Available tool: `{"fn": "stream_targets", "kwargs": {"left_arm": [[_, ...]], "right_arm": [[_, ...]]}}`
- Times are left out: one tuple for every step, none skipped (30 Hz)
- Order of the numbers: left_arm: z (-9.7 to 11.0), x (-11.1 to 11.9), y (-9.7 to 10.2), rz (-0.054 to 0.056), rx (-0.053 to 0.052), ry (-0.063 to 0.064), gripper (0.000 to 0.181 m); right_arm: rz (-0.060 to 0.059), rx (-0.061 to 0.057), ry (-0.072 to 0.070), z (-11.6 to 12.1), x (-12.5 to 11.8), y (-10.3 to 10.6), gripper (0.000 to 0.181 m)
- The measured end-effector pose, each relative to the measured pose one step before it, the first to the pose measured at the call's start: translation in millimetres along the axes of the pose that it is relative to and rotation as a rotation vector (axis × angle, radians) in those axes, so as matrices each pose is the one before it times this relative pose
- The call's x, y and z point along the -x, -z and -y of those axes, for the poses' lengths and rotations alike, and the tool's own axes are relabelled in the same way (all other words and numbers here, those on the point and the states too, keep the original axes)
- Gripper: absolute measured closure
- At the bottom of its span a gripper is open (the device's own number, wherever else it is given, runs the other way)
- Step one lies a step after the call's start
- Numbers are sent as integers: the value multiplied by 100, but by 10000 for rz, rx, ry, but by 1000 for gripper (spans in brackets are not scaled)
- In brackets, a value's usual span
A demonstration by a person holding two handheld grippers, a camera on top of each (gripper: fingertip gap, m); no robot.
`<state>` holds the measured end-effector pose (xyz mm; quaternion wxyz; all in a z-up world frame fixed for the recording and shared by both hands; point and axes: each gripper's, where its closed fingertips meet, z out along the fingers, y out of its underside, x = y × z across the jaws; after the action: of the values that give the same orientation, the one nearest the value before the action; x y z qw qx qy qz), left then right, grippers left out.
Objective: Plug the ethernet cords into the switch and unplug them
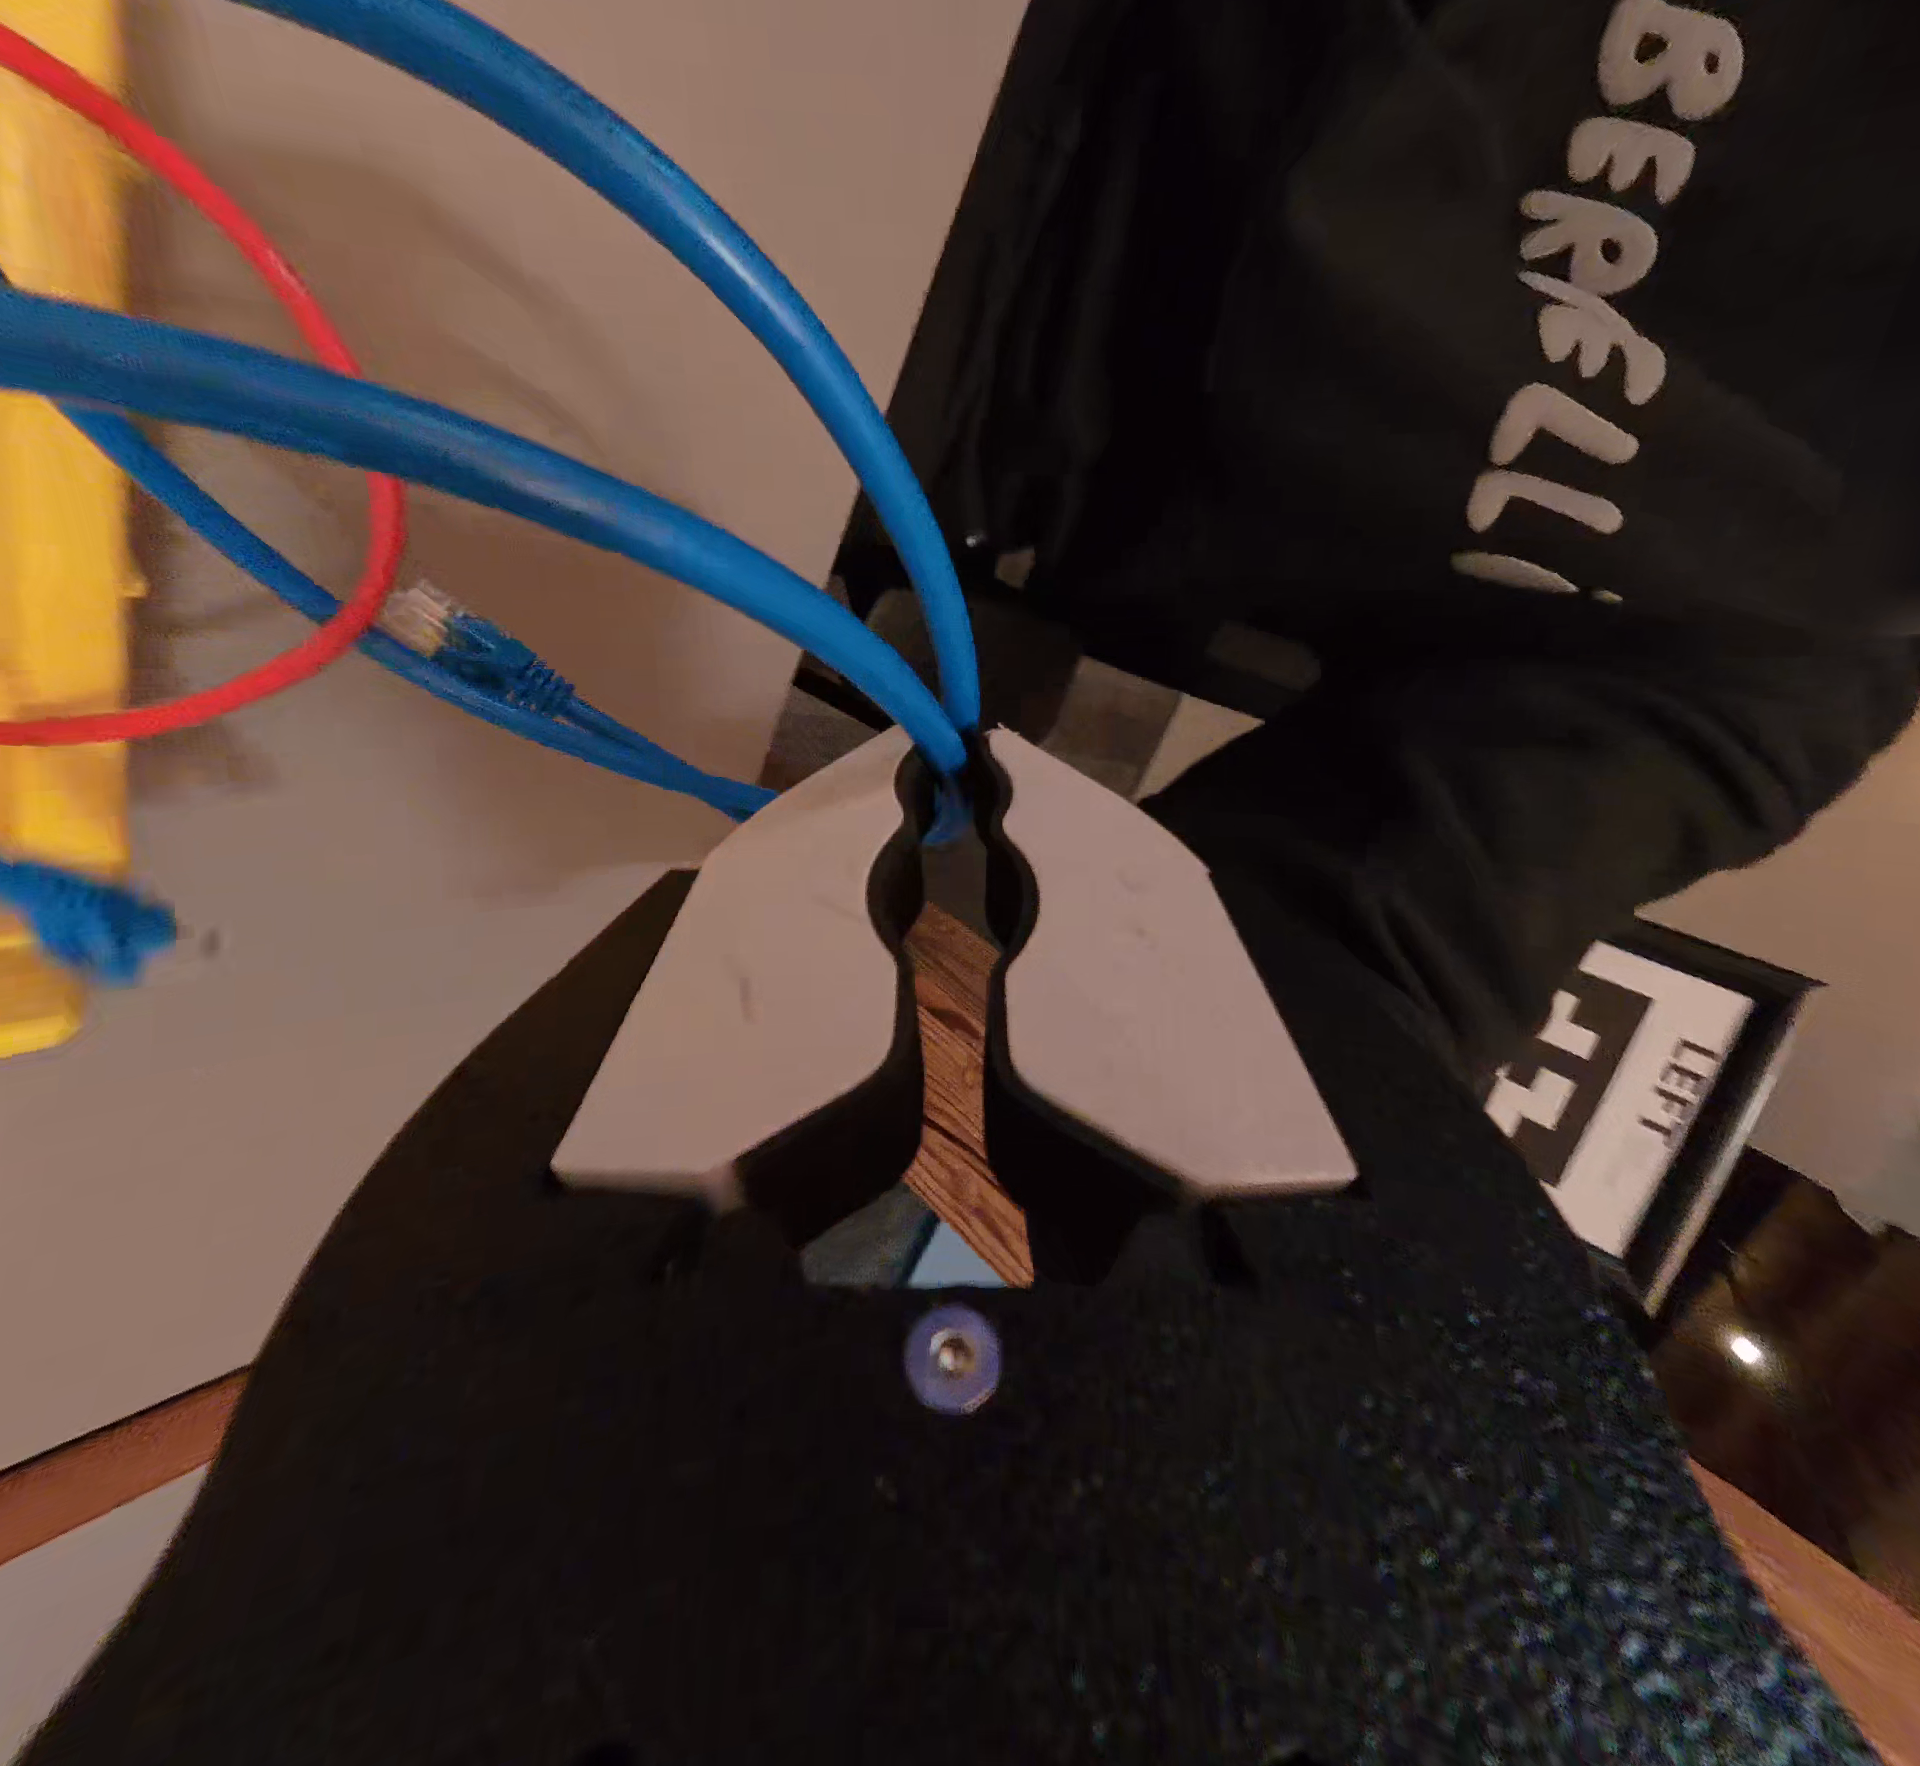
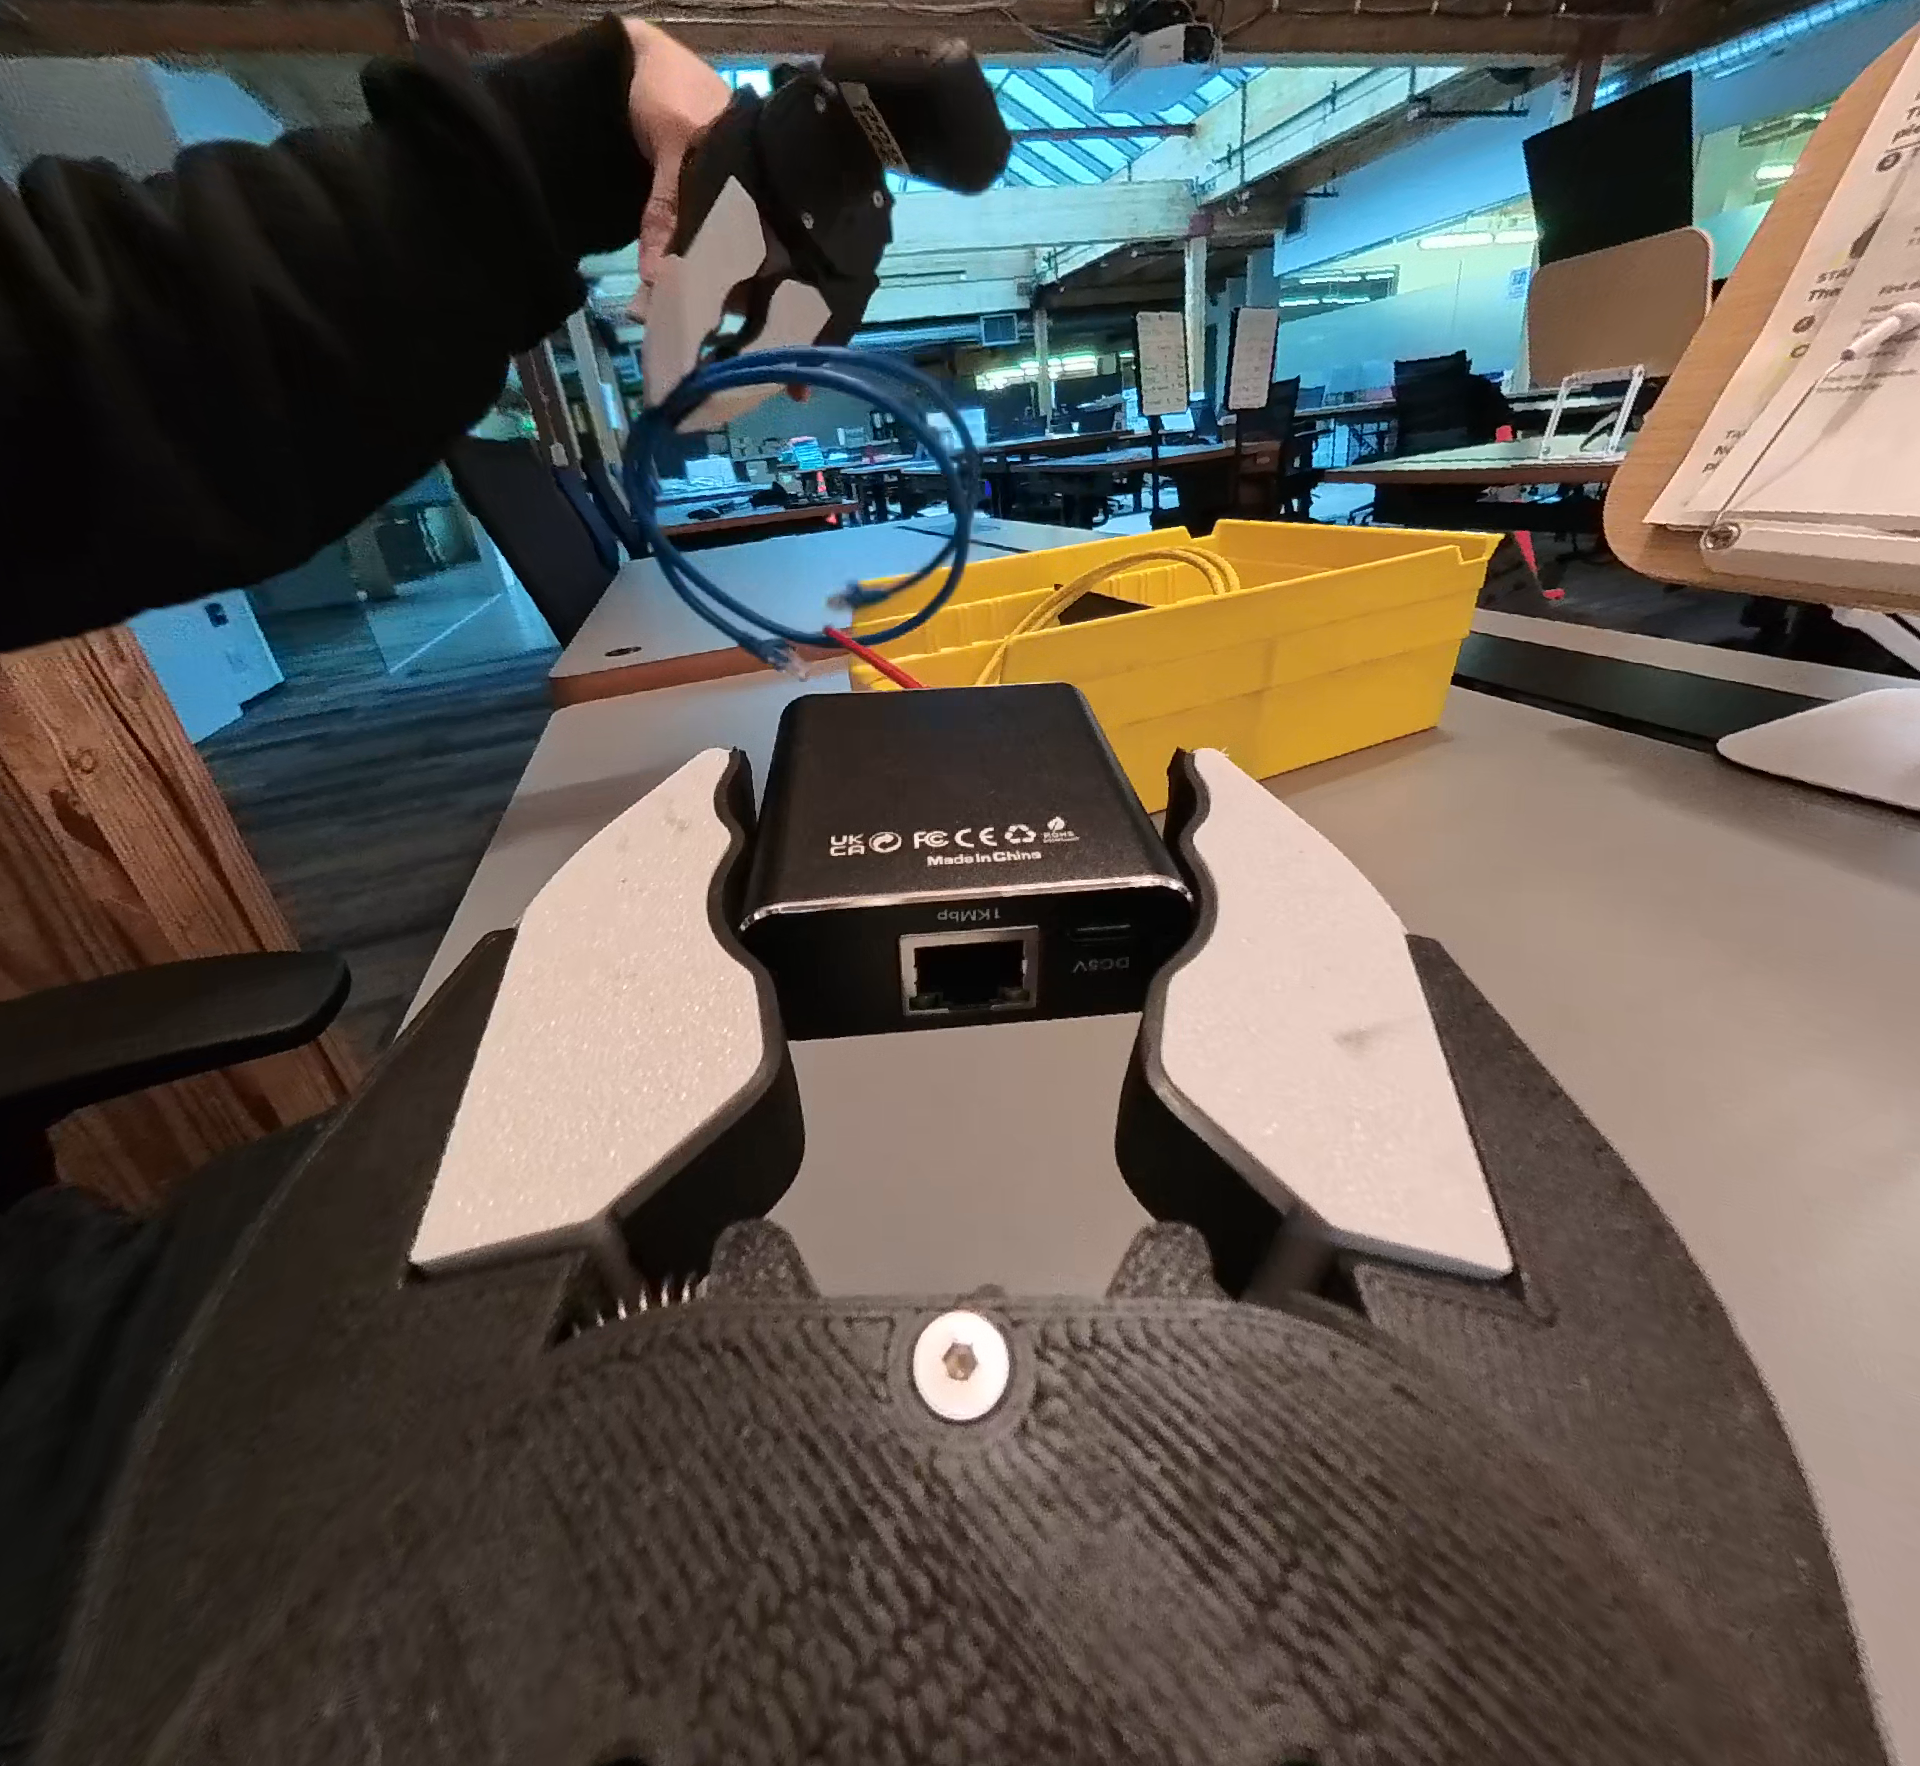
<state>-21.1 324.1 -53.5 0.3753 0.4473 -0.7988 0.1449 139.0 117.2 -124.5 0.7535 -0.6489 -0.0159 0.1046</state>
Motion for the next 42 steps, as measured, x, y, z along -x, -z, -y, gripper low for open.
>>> {"fn": "stream_targets", "kwargs": {"left_arm": [[-112, -64, 14, -117, 128, 70, 175], [-76, -77, 111, -123, 28, 64, 175], [-58, -53, 253, -74, -48, 77, 175], [-1, 96, 367, 103, -118, 41, 175], [16, 98, 456, 188, -172, 9, 175], [-15, 115, 473, 229, -177, 45, 175], [29, 317, 486, 380, -172, 47, 175], [157, 430, 417, 455, -205, -26, 175], [294, 250, 265, 312, -238, -126, 175], [330, -29, 110, 151, -237, -268, 175], [314, -158, 15, 126, -209, -387, 175], [301, -107, -33, 215, -179, -436, 175], [339, -35, -33, 294, -177, -419, 175], [365, -128, -73, 210, -175, -345, 175], [361, -137, -92, 196, -146, -321, 175], [362, 58, -37, 311, -114, -326, 175], [339, 90, 61, 315, -87, -252, 175], [350, 83, 201, 301, -91, -153, 175], [385, 288, 415, 444, -129, -93, 175], [386, 433, 585, 510, -160, -49, 175], [370, 728, 744, 637, -221, -16, 175], [360, 1083, 864, 753, -315, 134, 175], [365, 1030, 795, 520, -404, 391, 175], [465, 648, 583, 73, -526, 568, 175], [484, 417, 317, -204, -566, 599, 175], [245, 523, 0, -186, -433, 575, 175], [-132, 852, -267, 17, -218, 548, 175], [-483, 1013, -490, 169, 5, 481, 175], [-672, 948, -651, 204, 150, 440, 175], [-772, 656, -771, 90, 260, 418, 175], [-689, 376, -823, 5, 277, 322, 175], [-430, 181, -824, -15, 180, 138, 175], [-99, 75, -793, 36, 35, -80, 174], [139, 48, -802, 112, -55, -205, 173], [269, 86, -816, 203, -80, -199, 172], [298, 120, -843, 272, -64, -221, 171], [284, 131, -856, 317, -36, -334, 168], [136, 178, -839, 366, 47, -465, 166], [-8, 253, -798, 403, 144, -581, 159], [-128, 354, -722, 448, 233, -578, 152], [-233, 381, -587, 434, 305, -520, 144], [-212, 180, -435, 263, 249, -467, 137]], "right_arm": [[3, 1, 18, 4, 21, -5, 105], [8, -3, 18, 3, 30, 12, 105], [2, -13, 15, 18, 17, 17, 105], [-3, -14, 11, 10, 12, 17, 105], [7, -3, 4, 6, 8, 7, 105], [-1, 5, -1, 2, -1, -8, 105], [19, 9, -6, -14, 16, -11, 105], [16, 18, -9, -28, 9, -24, 105], [10, 24, -7, -26, 2, -21, 105], [20, 23, 1, -27, 30, -25, 105], [14, 16, 7, -25, 20, -9, 105], [3, 9, 8, -5, 17, -8, 105], [3, -5, 12, 5, 17, 3, 105], [-4, -9, 4, 3, 4, 13, 105], [3, -10, -2, 17, -1, 14, 105], [13, -14, -3, 12, 12, 13, 105], [-1, -5, -8, 11, -14, 9, 105], [0, 3, -4, -5, 1, -8, 105], [17, 5, 4, -8, 29, 2, 105], [3, 4, 6, -6, 10, 1, 105], [-2, 0, 0, 0, -3, 0, 105], [-8, -5, -9, 0, -13, 9, 105], [-1, -12, -9, 21, -10, 14, 105], [4, -9, -7, 5, -8, 9, 105], [11, 2, -2, -3, 16, 2, 105], [9, 10, 7, -7, 14, -16, 105], [7, 15, 8, -25, 19, -12, 105], [5, 10, 13, -19, 25, -8, 105], [11, 3, 17, 2, 32, -5, 105], [5, -3, 13, 3, 18, 4, 105], [7, -8, 8, 3, 16, 13, 105], [5, -5, -2, 8, 9, 6, 105], [1, -1, -3, 1, 4, -1, 105], [5, 11, -3, -17, 5, -12, 105], [17, 20, 3, -22, 25, -18, 105], [26, 24, 6, -28, 33, -25, 105], [5, 16, 3, -26, 8, -19, 105], [7, 3, 6, -6, 15, 1, 105], [-5, -7, 2, 10, 4, 3, 105], [-4, -18, -4, 28, -6, 18, 105], [-14, -22, -1, 25, -20, 27, 105], [-5, -17, -1, 18, -11, 20, 105]]}}
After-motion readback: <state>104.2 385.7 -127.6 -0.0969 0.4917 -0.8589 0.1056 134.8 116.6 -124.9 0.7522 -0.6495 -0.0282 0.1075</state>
